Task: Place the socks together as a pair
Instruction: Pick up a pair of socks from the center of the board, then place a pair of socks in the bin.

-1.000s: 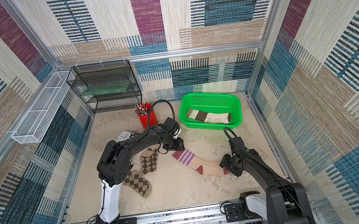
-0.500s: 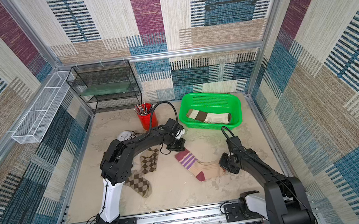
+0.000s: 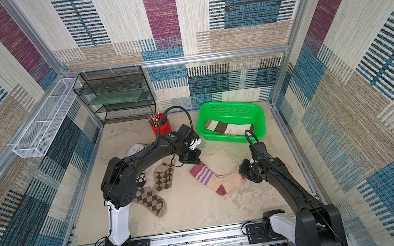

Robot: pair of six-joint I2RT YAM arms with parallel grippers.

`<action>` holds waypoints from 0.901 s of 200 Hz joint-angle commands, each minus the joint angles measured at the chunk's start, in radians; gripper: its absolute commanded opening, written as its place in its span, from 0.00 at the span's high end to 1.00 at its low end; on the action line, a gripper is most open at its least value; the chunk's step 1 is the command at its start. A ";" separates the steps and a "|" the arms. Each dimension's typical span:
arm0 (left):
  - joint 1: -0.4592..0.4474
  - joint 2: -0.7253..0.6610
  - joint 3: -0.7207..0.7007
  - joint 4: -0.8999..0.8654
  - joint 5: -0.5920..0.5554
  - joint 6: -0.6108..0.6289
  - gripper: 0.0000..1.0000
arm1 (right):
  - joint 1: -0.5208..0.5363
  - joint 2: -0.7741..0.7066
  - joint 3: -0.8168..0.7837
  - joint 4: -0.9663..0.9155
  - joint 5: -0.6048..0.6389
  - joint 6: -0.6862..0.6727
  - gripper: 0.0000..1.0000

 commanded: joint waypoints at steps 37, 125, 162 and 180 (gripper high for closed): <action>0.018 -0.042 0.223 -0.166 0.027 -0.041 1.00 | -0.003 -0.051 0.166 -0.086 -0.101 -0.004 0.96; 0.038 0.276 0.997 -0.307 0.050 -0.128 1.00 | -0.099 0.134 0.536 -0.044 -0.109 -0.114 1.00; 0.060 0.524 1.366 -0.302 0.037 -0.246 1.00 | -0.138 0.301 0.659 -0.006 -0.113 -0.138 1.00; 0.066 0.586 1.445 -0.260 -0.015 -0.257 1.00 | -0.155 0.390 0.719 -0.017 -0.121 -0.147 1.00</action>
